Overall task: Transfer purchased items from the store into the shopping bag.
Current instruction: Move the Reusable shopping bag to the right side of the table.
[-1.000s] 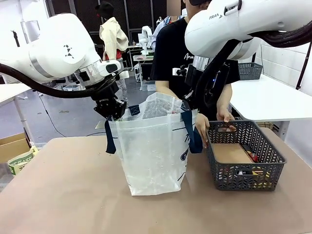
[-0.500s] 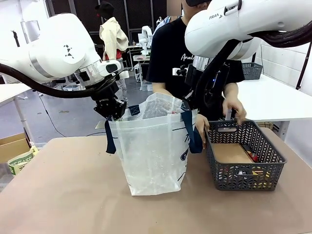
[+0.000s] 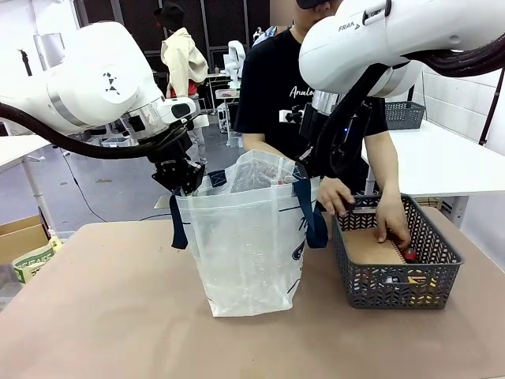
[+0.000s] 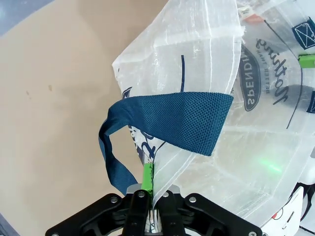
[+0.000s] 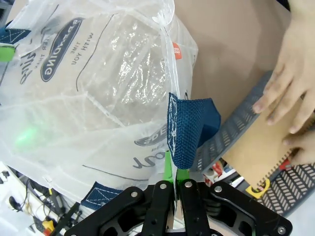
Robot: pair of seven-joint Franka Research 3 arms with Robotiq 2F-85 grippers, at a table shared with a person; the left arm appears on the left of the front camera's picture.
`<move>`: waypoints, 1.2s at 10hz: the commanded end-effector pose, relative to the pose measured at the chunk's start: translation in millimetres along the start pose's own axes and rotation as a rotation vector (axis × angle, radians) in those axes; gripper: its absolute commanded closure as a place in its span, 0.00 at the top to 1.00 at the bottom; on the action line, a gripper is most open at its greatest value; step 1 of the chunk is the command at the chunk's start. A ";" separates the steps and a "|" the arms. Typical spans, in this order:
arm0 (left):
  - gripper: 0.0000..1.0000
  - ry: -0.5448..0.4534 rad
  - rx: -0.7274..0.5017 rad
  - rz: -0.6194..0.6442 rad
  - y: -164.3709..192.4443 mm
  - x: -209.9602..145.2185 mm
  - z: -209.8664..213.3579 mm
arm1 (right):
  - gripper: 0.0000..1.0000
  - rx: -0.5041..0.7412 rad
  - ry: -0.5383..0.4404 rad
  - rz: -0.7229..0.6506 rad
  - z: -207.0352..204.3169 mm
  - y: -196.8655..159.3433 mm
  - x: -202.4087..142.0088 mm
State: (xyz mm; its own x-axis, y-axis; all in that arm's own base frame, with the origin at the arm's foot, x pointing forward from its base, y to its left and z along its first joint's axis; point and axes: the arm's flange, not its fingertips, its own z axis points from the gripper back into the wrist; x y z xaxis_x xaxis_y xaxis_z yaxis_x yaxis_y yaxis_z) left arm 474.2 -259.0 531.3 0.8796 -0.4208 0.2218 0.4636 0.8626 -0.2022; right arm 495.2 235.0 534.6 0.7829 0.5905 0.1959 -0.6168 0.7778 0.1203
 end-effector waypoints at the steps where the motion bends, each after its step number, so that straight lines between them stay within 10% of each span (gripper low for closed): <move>1: 0.00 0.002 0.007 0.013 0.2 -0.2 -0.6 | 0.00 -0.001 -0.002 -0.001 0.1 -1.3 -0.1; 12: 0.00 -0.056 -0.117 0.025 11.9 -2.8 8.4 | 0.00 -0.004 0.002 -0.018 1.6 -0.5 -1.9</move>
State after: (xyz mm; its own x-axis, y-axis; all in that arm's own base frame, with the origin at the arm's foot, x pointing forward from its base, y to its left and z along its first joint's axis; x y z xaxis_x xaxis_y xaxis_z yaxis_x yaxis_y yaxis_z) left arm 477.8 -254.8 535.6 0.8898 -0.3876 0.2407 0.4452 0.8531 -0.2722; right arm 495.2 235.0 534.6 0.7850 0.5878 0.1956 -0.6141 0.7799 0.1209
